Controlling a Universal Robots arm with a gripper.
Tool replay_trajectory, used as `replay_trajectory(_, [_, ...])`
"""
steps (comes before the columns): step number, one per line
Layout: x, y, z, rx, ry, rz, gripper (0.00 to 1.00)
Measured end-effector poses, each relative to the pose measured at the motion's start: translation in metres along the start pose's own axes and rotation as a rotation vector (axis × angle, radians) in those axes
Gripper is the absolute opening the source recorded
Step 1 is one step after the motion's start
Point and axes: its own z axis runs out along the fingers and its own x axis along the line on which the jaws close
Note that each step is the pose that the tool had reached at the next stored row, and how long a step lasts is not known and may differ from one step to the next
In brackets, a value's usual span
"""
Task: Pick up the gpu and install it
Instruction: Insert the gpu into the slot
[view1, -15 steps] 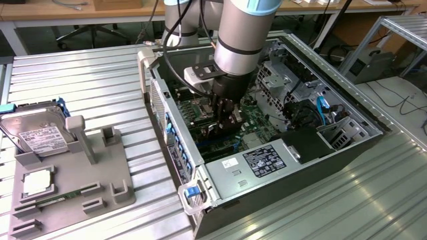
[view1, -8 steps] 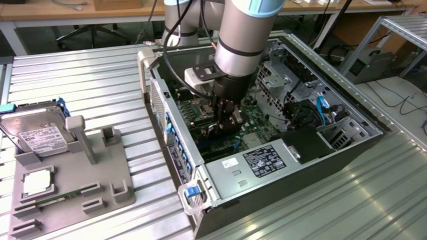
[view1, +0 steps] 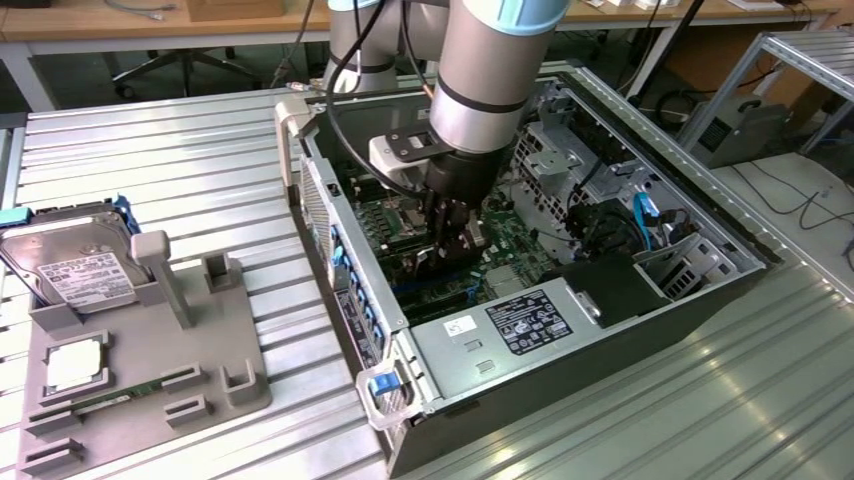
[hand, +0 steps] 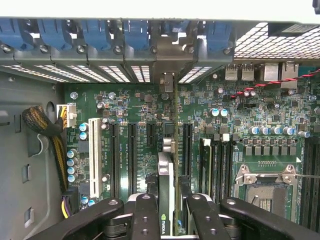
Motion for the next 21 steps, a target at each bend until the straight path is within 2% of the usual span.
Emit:
replay_trajectory(3, [0.0001,0.0,-0.0001,0.0,-0.0019,0.004,0.27])
replay_trajectory(7, [0.0004,0.0,0.0,0.0003,-0.0116,0.01,0.27])
replay_trajectory(8, [0.0008,0.0,0.0,0.0004,-0.0122,0.01,0.27])
replay_trajectory(21, [0.0046,0.0005,0.0021,0.0002,-0.0119,0.01,0.27])
